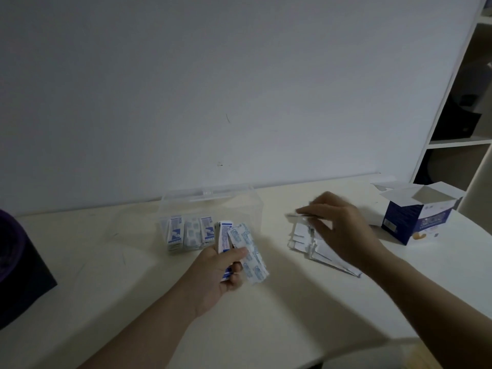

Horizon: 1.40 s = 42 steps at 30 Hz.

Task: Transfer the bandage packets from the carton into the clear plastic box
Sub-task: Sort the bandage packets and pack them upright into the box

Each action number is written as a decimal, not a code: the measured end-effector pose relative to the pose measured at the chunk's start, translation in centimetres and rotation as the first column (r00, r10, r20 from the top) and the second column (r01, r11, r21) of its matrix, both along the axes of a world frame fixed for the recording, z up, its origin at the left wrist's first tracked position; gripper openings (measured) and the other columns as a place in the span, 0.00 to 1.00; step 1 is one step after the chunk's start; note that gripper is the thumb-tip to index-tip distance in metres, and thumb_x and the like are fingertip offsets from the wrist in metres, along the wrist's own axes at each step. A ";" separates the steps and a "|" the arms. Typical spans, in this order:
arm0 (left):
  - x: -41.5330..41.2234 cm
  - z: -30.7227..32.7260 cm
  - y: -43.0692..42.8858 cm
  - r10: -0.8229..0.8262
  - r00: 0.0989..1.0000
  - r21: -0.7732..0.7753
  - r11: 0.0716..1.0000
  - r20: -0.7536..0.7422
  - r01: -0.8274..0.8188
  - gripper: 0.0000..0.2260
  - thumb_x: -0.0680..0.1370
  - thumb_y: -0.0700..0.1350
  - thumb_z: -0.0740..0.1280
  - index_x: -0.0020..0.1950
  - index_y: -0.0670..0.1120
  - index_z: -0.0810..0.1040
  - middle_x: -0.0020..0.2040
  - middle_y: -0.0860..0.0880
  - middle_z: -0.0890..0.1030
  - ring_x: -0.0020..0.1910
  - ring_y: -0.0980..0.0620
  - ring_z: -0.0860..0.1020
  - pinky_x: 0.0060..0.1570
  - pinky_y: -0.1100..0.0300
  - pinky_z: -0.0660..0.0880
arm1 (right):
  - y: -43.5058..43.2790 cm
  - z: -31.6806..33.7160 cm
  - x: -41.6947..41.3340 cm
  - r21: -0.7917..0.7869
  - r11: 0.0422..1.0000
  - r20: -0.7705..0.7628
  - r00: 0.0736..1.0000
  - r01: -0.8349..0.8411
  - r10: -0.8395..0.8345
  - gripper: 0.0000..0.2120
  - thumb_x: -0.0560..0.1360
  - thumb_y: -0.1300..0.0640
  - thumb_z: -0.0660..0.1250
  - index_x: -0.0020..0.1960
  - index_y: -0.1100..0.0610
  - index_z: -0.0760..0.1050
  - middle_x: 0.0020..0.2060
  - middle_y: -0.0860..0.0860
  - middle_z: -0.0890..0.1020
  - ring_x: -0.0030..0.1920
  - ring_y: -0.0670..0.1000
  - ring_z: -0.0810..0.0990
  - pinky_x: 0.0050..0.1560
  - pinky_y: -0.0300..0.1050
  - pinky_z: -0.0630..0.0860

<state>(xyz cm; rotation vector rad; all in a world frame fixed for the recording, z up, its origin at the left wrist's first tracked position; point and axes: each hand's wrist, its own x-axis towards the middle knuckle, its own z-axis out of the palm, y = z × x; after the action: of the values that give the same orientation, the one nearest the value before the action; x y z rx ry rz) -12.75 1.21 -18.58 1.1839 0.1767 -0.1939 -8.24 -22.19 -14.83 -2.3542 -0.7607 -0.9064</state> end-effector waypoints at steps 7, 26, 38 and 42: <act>-0.9 1.2 -0.4 -0.225 0.974 -0.117 0.968 -0.006 0.222 0.09 0.65 0.41 0.69 0.43 0.40 0.83 0.40 0.42 0.80 0.38 0.48 0.78 0.40 0.56 0.75 | 5.7 -3.1 -4.0 -0.081 0.943 0.210 0.919 -0.323 0.333 0.03 0.72 0.60 0.70 0.43 0.53 0.79 0.45 0.47 0.81 0.42 0.49 0.77 0.43 0.41 0.72; -1.1 1.0 -0.8 0.037 0.911 0.458 0.856 0.410 -0.240 0.07 0.74 0.40 0.70 0.44 0.54 0.80 0.32 0.59 0.82 0.30 0.64 0.79 0.32 0.70 0.72 | 8.0 -3.7 -4.0 0.684 0.719 -0.604 0.646 0.120 0.467 0.07 0.72 0.56 0.71 0.49 0.57 0.79 0.35 0.45 0.82 0.31 0.40 0.76 0.34 0.35 0.70; -0.2 0.0 0.4 -0.034 0.918 0.661 0.705 0.396 -0.259 0.14 0.72 0.45 0.72 0.28 0.51 0.75 0.21 0.54 0.70 0.21 0.59 0.66 0.28 0.65 0.64 | 7.1 -3.8 -3.8 0.322 0.946 -0.536 0.815 -0.044 0.220 0.06 0.75 0.59 0.66 0.43 0.48 0.75 0.28 0.41 0.78 0.29 0.41 0.73 0.32 0.33 0.69; -0.5 -0.1 0.1 -0.083 0.912 0.690 0.682 0.403 -0.243 0.05 0.73 0.46 0.72 0.37 0.49 0.80 0.22 0.56 0.74 0.21 0.63 0.70 0.25 0.71 0.64 | 7.5 -3.6 -4.5 0.341 0.935 -0.498 0.825 -0.098 0.268 0.12 0.76 0.61 0.64 0.44 0.43 0.74 0.30 0.35 0.78 0.29 0.38 0.75 0.31 0.27 0.67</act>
<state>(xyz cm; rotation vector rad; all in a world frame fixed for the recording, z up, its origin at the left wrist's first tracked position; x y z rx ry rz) -13.24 1.36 -18.65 1.9957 -0.0803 0.2442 -12.76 -14.73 -18.47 -2.0596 -0.5533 -0.2201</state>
